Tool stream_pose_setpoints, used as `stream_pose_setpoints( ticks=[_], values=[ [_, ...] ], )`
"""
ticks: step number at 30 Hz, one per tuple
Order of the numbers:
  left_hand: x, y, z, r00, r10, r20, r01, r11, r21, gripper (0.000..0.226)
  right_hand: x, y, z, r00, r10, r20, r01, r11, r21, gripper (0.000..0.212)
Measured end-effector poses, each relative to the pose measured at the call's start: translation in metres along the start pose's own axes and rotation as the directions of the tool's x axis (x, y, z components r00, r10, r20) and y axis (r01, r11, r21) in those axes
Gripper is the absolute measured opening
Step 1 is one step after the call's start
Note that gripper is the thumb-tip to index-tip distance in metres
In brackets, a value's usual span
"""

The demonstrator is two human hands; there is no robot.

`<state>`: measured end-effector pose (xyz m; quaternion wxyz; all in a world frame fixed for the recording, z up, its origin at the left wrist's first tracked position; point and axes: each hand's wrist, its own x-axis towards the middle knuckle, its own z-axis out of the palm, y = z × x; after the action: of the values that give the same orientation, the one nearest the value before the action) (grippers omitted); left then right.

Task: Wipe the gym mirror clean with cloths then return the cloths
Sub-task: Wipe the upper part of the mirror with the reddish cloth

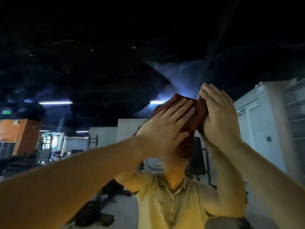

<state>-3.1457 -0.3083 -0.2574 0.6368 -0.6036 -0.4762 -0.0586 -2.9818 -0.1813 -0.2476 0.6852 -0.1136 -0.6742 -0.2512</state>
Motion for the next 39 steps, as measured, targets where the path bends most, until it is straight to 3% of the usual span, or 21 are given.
stream_pose_setpoints(
  ticks=[2, 3, 5, 6, 8, 10, 11, 14, 17, 19, 21, 23, 25, 28, 30, 32, 36, 39],
  values=[
    [0.007, -0.041, -0.013, 0.991, 0.105, 0.077, -0.106, 0.994, 0.008, 0.071, -0.001, 0.001, -0.002, 1.0, -0.005, 0.009, 0.005, 1.0, -0.006, 0.048],
    [0.017, -0.067, -0.021, 0.994, 0.062, 0.085, -0.064, 0.998, 0.016, 0.073, -0.001, 0.002, -0.002, 1.0, -0.011, 0.02, 0.012, 0.999, -0.037, 0.049],
    [0.044, -0.115, -0.036, 0.984, -0.177, 0.024, 0.176, 0.984, 0.035, 0.074, -0.002, 0.003, 0.0, 0.999, -0.017, 0.032, 0.02, 0.996, -0.092, 0.053],
    [0.058, -0.13, -0.04, 0.944, -0.33, -0.014, 0.33, 0.943, 0.033, 0.072, -0.003, 0.004, 0.002, 0.999, -0.019, 0.035, 0.022, 0.994, -0.106, 0.055],
    [0.086, -0.136, -0.04, 0.794, -0.603, -0.078, 0.604, 0.797, -0.012, 0.069, -0.005, 0.005, 0.006, 0.999, -0.012, 0.03, 0.016, 0.99, -0.138, 0.057],
    [0.116, -0.115, -0.037, 0.675, -0.73, -0.111, 0.729, 0.682, -0.056, 0.071, -0.005, 0.008, 0.007, 0.997, 0.061, -0.047, -0.069, 0.983, -0.171, 0.058],
    [0.126, -0.1, -0.035, 0.667, -0.735, -0.12, 0.733, 0.677, -0.069, 0.071, -0.004, 0.01, 0.005, 0.985, 0.135, -0.111, -0.151, 0.975, -0.16, 0.059],
    [0.137, -0.049, -0.026, 0.789, -0.598, -0.143, 0.601, 0.799, -0.028, 0.071, -0.001, 0.013, 0.001, 0.921, 0.327, -0.21, -0.343, 0.938, -0.045, 0.06],
    [0.108, -0.008, -0.016, 0.968, -0.246, -0.048, 0.247, 0.969, 0.014, 0.068, -0.001, 0.013, 0.0, 0.925, 0.347, -0.153, -0.359, 0.932, -0.058, 0.057],
    [0.071, -0.007, -0.014, 0.999, -0.001, 0.038, 0.002, 1.0, -0.009, 0.067, -0.003, 0.013, -0.003, 0.933, 0.34, -0.122, -0.35, 0.933, -0.082, 0.058],
    [0.04, -0.04, -0.021, 0.995, 0.073, 0.075, -0.073, 0.997, -0.005, 0.068, -0.006, 0.013, -0.005, 0.948, 0.31, -0.074, -0.318, 0.932, -0.171, 0.064],
    [0.024, -0.086, -0.031, 0.995, -0.074, 0.067, 0.072, 0.997, 0.034, 0.071, -0.008, 0.016, -0.004, 0.961, 0.277, -0.016, -0.271, 0.926, -0.261, 0.071],
    [0.025, -0.124, -0.041, 0.942, -0.334, 0.017, 0.333, 0.941, 0.054, 0.07, -0.011, 0.02, -0.002, 0.966, 0.256, 0.022, -0.236, 0.918, -0.32, 0.076],
    [0.062, -0.126, -0.04, 0.723, -0.688, -0.07, 0.69, 0.724, 0.001, 0.072, -0.013, 0.023, 0.002, 0.977, 0.215, 0.003, -0.201, 0.917, -0.345, 0.078],
    [0.097, -0.097, -0.035, 0.624, -0.775, -0.101, 0.773, 0.631, -0.066, 0.073, -0.013, 0.024, 0.003, 0.979, 0.205, -0.02, -0.2, 0.921, -0.335, 0.076],
    [0.121, -0.059, -0.026, 0.673, -0.729, -0.125, 0.726, 0.684, -0.075, 0.074, -0.013, 0.024, 0.002, 0.979, 0.2, -0.027, -0.199, 0.932, -0.302, 0.073],
    [0.126, 0.015, -0.013, 0.922, -0.38, -0.071, 0.377, 0.925, -0.049, 0.068, -0.014, 0.028, -0.003, 0.982, 0.189, -0.023, -0.189, 0.95, -0.249, 0.066],
    [0.093, 0.001, -0.015, 0.984, -0.176, 0.018, 0.177, 0.982, -0.063, 0.067, -0.017, 0.027, -0.005, 0.979, 0.206, 0.002, -0.198, 0.944, -0.265, 0.063]
  ],
)
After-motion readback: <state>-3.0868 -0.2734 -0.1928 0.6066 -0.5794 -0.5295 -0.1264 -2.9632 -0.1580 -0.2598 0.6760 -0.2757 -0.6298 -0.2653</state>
